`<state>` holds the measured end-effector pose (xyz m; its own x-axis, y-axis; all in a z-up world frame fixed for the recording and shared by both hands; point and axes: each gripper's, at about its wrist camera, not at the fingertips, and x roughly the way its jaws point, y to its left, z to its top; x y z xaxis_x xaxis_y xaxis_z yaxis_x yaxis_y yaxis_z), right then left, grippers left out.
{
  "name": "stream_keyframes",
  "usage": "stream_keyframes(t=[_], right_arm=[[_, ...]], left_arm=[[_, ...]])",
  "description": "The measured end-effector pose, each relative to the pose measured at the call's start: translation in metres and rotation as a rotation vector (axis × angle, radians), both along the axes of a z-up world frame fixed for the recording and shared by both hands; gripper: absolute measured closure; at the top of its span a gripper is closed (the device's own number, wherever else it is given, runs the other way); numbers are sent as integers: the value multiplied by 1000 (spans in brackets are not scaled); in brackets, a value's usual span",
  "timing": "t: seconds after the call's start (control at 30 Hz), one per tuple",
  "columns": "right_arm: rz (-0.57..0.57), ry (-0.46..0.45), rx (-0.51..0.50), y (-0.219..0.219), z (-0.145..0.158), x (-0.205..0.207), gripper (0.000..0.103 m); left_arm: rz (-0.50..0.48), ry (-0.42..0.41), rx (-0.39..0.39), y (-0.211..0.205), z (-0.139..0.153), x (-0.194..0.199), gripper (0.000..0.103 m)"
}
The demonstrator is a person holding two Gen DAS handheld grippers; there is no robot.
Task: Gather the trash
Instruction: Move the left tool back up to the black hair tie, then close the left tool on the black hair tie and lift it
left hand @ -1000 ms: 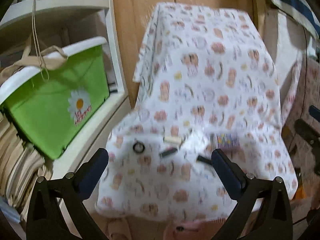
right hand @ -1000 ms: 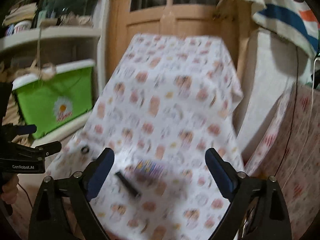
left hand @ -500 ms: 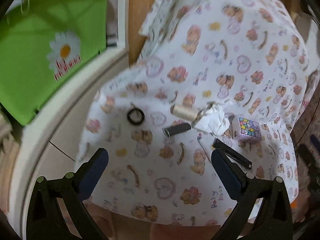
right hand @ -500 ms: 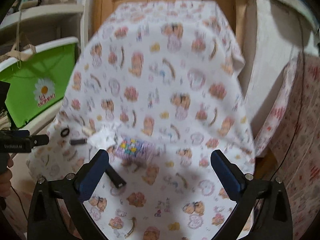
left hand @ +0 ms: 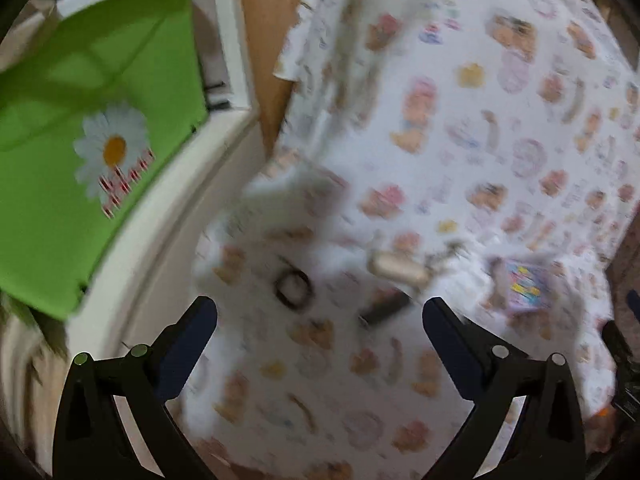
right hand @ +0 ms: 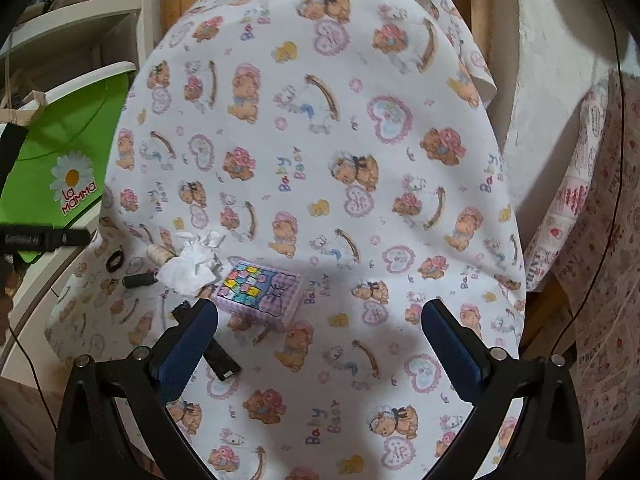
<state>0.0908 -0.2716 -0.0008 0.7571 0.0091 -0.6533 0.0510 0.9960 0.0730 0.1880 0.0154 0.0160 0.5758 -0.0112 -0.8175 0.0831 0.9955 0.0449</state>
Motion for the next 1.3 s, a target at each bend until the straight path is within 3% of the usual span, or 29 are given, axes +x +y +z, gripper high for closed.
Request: stream_keyframes(t=[0.07,0.13,0.23,0.57,0.73,0.83,0.97,1.0,1.17,1.3], right_arm=[[-8,12,-4,-2,-3,2,0],[-15,17,-7,-3,-5,2,0],[-22,27,2,-5,-7,5,0],[-31,66,2,-2,-16,17,0],[-20,70,-5,2,-16,17,0],[-18,69,-13,2,-16,16,0],[-21,75,-15,0,-17,15,0],[-23,78,-14,0,-18,15,0],[-27,82,-2,-1,-18,16,0],[-5,78,18,3,-18,15,0]], left_arm=[[13,19,11,9,-10,12,1],[13,56,-24,18,-24,23,2],[-19,106,-86,24,-39,39,23],[30,176,68,16,-69,67,35],[69,229,10,30,-83,82,47],[79,237,-25,35,-83,85,55],[51,233,-3,30,-80,83,90],[44,240,-3,29,-80,82,94],[11,207,4,17,-60,62,98],[-24,153,-72,15,-36,42,98]])
